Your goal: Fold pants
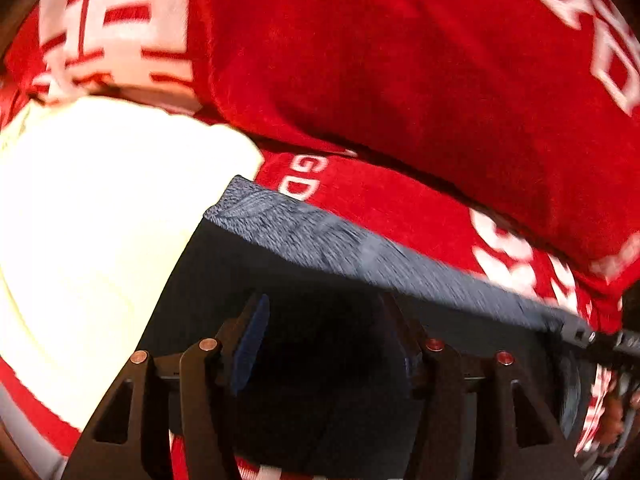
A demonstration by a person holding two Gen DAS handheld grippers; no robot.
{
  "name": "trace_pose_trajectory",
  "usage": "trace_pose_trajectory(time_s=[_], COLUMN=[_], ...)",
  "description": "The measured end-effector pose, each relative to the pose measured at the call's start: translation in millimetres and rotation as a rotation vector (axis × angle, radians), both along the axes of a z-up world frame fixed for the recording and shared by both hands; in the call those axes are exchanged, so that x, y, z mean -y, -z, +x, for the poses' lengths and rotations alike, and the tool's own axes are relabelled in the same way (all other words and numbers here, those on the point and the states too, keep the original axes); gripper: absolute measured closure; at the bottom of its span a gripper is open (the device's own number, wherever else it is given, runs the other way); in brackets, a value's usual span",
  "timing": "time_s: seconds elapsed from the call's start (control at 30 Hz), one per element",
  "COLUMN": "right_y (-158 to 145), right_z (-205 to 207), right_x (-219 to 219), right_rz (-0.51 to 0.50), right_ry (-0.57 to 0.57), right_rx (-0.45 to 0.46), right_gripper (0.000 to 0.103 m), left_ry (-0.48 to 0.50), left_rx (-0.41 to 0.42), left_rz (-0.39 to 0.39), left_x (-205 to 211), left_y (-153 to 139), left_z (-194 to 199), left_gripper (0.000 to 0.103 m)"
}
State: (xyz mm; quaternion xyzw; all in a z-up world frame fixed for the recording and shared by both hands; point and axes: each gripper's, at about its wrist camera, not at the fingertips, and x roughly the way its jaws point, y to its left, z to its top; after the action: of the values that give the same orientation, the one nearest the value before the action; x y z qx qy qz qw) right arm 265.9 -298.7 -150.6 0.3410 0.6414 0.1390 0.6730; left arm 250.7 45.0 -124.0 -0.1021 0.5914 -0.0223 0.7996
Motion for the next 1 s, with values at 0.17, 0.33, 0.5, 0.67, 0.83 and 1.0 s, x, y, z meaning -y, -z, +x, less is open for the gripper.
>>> trace_pose_trajectory(time_s=[0.17,0.33,0.5,0.67,0.83,1.0], right_y=[-1,22,-29,-59,-60,-63], right_z=[3,21,-6,-87,-202,-328], right_x=[-47,-35,23,88,155,211], right_rz=[-0.054,-0.197,-0.14,-0.102,-0.111,-0.19], right_ry=[-0.154,-0.068,0.081,0.172,0.326,0.512], right_rx=[0.023,0.018,0.1,0.059,-0.043,-0.167], right_gripper=[0.082,0.087,0.079,0.05,0.05,0.05], left_ry=[0.111,0.117,0.173,0.275,0.462,0.608], left_rx=[-0.043,-0.071,-0.07,-0.092,-0.128,-0.207], left_rz=[0.066,0.163,0.183,0.108,-0.035,-0.212], left_x=[34,50,63,116,212,301], left_y=[18,33,5,-28,-28,-11], left_z=[-14,-15,-37,-70,-101,-125], left_gripper=[0.019,0.019,0.019,0.019,0.019,0.019])
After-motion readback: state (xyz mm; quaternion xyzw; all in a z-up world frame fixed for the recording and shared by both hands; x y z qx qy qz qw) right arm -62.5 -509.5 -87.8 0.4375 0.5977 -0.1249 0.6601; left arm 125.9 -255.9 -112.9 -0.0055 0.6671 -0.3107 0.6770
